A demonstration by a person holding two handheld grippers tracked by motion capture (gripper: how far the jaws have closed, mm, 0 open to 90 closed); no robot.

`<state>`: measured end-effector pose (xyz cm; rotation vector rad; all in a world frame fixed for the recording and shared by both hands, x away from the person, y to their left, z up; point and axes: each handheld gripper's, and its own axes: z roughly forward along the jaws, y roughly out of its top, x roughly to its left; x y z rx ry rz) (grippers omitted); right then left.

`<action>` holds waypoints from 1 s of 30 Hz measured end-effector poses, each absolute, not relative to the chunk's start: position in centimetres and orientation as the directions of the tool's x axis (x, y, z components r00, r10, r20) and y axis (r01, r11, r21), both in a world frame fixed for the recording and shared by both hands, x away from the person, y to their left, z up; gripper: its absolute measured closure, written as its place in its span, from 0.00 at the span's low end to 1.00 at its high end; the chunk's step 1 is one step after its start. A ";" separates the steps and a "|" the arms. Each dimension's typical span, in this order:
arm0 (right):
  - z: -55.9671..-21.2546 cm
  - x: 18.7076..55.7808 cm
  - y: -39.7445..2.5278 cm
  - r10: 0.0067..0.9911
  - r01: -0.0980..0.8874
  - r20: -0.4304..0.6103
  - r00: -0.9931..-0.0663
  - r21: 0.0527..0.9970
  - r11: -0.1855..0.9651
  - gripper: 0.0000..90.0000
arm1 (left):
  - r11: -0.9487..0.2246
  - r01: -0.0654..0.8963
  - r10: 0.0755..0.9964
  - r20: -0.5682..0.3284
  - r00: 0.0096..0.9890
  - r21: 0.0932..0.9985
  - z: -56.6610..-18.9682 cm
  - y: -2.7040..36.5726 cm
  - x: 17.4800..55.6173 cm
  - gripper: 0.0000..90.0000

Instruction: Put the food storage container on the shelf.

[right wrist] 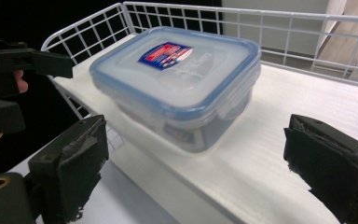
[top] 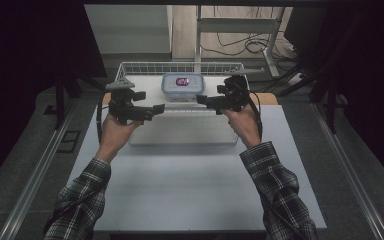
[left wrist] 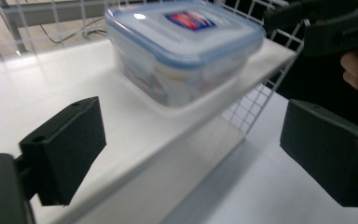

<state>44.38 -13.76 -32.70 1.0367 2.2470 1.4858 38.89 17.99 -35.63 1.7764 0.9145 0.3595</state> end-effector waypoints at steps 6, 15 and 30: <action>-33.4 43.2 -13.6 0.664 0.402 0.141 -0.734 0.879 0.258 0.06 | -0.179 0.385 0.721 -0.146 0.677 0.905 -36.6 17.4 37.4 0.04; -34.5 41.2 -13.8 0.649 0.374 0.106 -0.754 0.881 0.290 0.05 | -0.209 0.353 0.716 -0.103 0.691 0.912 -38.3 16.7 34.9 0.02; -36.5 38.1 -13.5 0.610 0.322 0.035 -0.791 0.873 0.367 0.03 | -0.232 0.339 0.705 -0.082 0.704 0.912 -40.9 15.8 32.1 0.02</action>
